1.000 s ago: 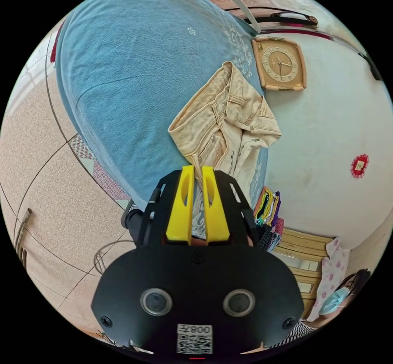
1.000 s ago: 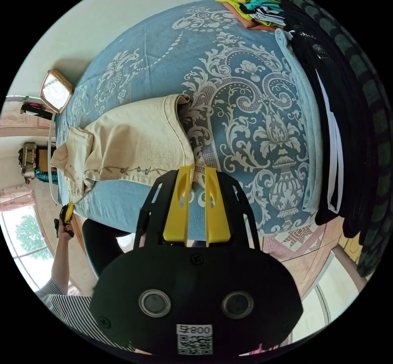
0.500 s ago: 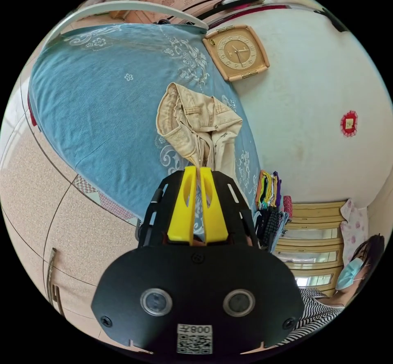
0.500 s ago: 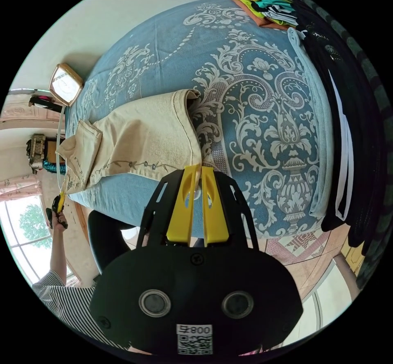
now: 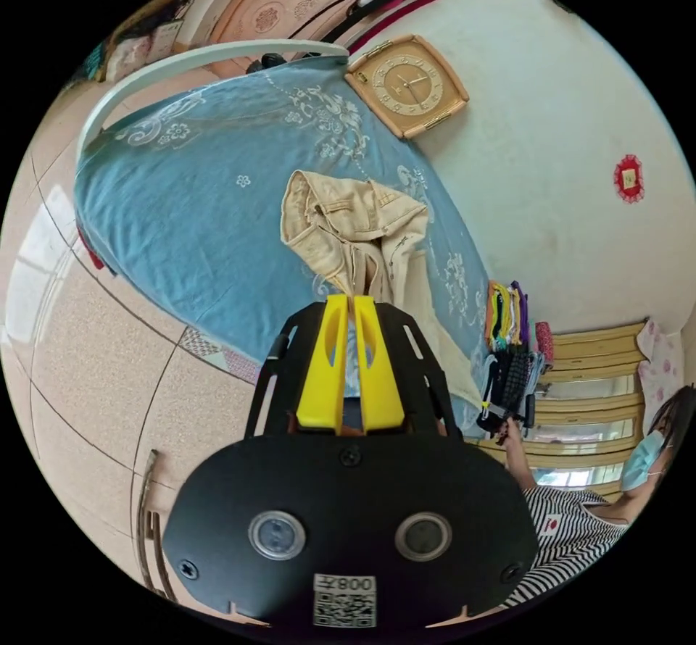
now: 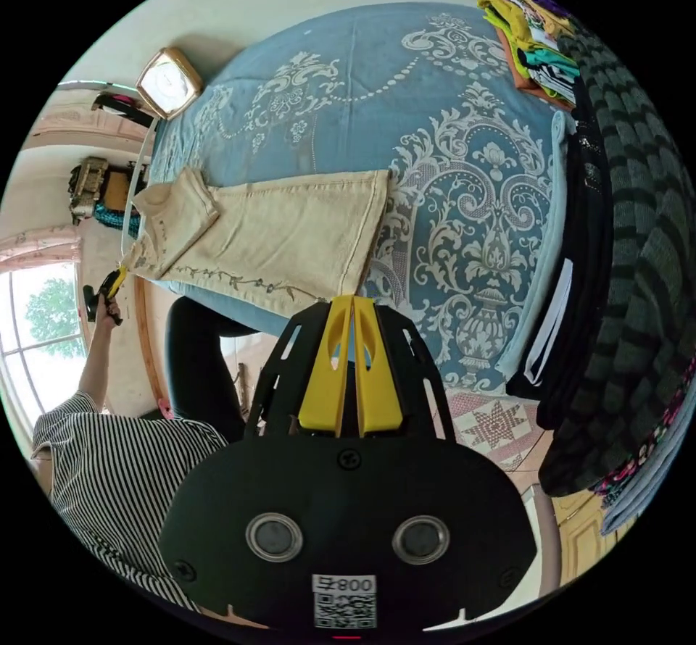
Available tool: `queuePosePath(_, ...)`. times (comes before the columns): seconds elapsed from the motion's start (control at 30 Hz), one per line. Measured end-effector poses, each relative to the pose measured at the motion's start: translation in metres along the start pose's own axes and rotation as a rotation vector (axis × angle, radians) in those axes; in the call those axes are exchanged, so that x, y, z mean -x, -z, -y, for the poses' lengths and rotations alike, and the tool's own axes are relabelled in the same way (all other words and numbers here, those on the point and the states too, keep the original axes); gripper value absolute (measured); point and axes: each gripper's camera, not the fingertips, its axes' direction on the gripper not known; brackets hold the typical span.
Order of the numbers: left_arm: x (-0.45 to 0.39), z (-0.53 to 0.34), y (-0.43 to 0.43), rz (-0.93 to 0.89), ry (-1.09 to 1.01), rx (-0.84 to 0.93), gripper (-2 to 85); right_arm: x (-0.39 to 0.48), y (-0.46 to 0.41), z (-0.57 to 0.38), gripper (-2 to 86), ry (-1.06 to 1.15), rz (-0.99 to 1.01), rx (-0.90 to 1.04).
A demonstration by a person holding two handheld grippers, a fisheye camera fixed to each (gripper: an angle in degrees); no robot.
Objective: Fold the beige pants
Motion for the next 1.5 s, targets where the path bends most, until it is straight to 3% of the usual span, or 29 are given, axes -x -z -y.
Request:
queuePosePath(0.13, 0.02, -0.011, -0.023, 0.083, 0.164, 0.055, 1.9, 0.001, -0.073, 0.006, 0.2, -0.052, -0.02, 0.152)
queuePosePath(0.23, 0.019, -0.024, -0.016, 0.07, 0.208, -0.053, 2.2, 0.0, -0.075, 0.002, 0.2, -0.114, 0.033, 0.086)
queuePosePath(0.33, -0.002, -0.028, -0.012, 0.051, 0.112, -0.094, 3.4, 0.024, -0.058, -0.001, 0.4, -0.12, -0.088, 0.02)
queuePosePath(0.5, -0.056, -0.011, -0.047, -0.055, -0.09, 0.015, 6.2, 0.16, -0.076, 0.037, 1.6, 0.158, -0.061, -0.036)
queuePosePath(0.6, -0.089, 0.006, -0.072, -0.017, -0.192, 0.079, 6.6, 0.255, -0.101, 0.082, 2.9, 0.355, -0.023, -0.046)
queuePosePath(0.9, -0.115, 0.033, -0.087, 0.081, -0.171, 0.046, 7.9, 0.446, -0.14, 0.255, 7.1, 0.658, -0.03, -0.078)
queuePosePath(1.27, -0.11, 0.05, -0.078, -0.029, -0.068, -0.006, 7.9, 0.529, -0.193, 0.347, 7.1, 0.751, -0.035, -0.055)
queuePosePath(1.5, -0.123, 0.069, -0.064, -0.07, -0.086, -0.005, 4.7, 0.531, -0.211, 0.345, 0.8, 0.762, -0.056, -0.04)
